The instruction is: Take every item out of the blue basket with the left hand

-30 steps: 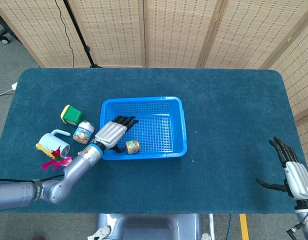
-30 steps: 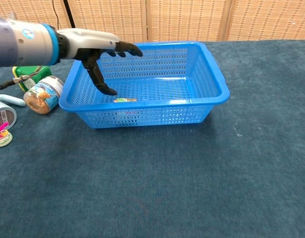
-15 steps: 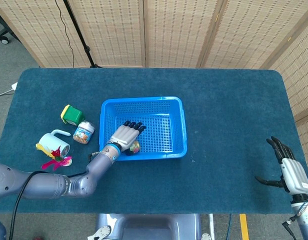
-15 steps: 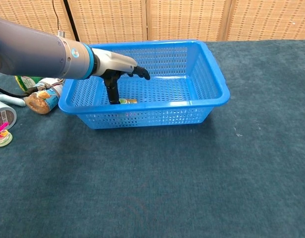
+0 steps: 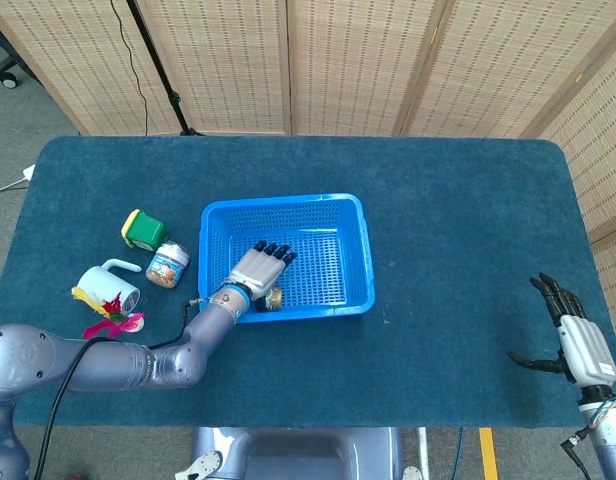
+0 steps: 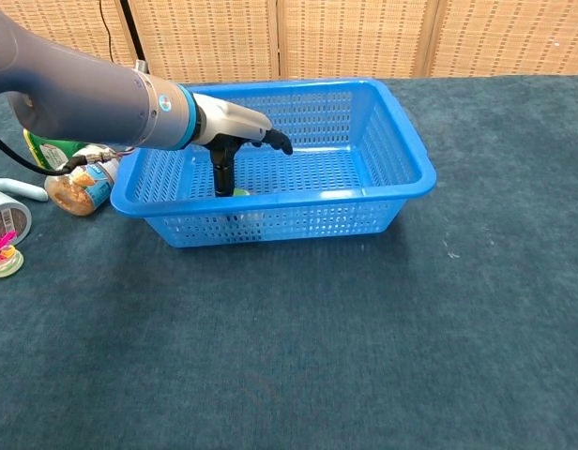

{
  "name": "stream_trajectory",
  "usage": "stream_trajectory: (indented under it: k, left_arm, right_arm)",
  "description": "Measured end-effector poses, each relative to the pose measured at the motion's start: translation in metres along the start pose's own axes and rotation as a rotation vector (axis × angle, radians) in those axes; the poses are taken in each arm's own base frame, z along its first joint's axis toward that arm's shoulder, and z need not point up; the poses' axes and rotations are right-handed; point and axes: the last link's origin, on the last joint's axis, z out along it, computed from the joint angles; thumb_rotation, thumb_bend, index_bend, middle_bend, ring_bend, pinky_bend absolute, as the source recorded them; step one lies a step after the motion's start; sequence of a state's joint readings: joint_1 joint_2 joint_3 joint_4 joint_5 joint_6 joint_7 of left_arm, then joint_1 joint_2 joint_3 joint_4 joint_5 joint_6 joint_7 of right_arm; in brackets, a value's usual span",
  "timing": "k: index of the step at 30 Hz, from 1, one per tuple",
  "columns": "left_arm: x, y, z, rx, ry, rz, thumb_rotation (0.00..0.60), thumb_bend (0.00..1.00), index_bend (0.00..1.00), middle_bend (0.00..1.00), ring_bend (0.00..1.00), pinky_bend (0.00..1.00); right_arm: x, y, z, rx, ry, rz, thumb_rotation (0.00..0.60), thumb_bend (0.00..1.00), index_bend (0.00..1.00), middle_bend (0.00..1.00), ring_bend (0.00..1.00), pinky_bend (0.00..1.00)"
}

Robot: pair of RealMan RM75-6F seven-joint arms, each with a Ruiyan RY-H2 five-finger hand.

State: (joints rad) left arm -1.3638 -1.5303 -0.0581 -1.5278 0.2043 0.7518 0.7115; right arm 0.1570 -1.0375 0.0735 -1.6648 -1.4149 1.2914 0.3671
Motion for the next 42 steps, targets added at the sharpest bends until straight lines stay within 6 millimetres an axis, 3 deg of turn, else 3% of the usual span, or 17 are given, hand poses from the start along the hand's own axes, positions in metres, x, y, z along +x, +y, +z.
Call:
stream_trajectory:
  k: [11,16,20,25,30,34,42]
  left_arm:
    - [-0.009,0.006,0.004,0.006,-0.02,0.031,0.6,0.06,0.0,0.0,0.0,0.01]
    - [-0.01,0.008,0.004,0.008,0.003,0.045,0.6,0.08,0.0,0.0,0.0,0.12]
    - [-0.012,0.009,0.005,0.016,0.007,0.054,0.6,0.15,0.16,0.05,0.1,0.23]
    - [-0.014,0.01,0.007,0.038,0.005,0.068,0.6,0.25,0.39,0.26,0.28,0.36]
    - [-0.013,0.012,0.008,0.046,0.035,0.074,0.6,0.4,0.55,0.4,0.4,0.43]
    - [-0.011,0.014,0.008,0.042,0.068,0.072,0.6,0.47,0.58,0.42,0.42,0.45]
    - [-0.004,0.013,0.004,0.029,0.129,0.038,0.6,0.49,0.58,0.42,0.42,0.45]
  right_arm:
    - [-0.001,0.0,0.0,0.0,-0.006,0.0,0.6,0.0,0.0,0.0,0.0,0.0]
    - [-0.002,-0.001,0.0,0.004,-0.015,0.0,0.6,0.0,0.0,0.0,0.0,0.0]
    - [-0.003,-0.001,0.0,0.006,-0.017,-0.001,0.6,0.0,0.0,0.0,0.0,0.0]
    - [-0.003,-0.002,0.0,0.008,-0.016,-0.002,0.6,0.0,0.0,0.0,0.0,0.0]
    - [-0.004,-0.002,0.0,0.01,-0.021,-0.001,0.6,0.0,0.0,0.0,0.0,0.0]
    - [-0.004,-0.003,-0.001,0.013,-0.021,0.0,0.6,0.0,0.0,0.0,0.0,0.0]
    - [-0.005,-0.003,-0.001,0.014,-0.024,-0.001,0.6,0.0,0.0,0.0,0.0,0.0]
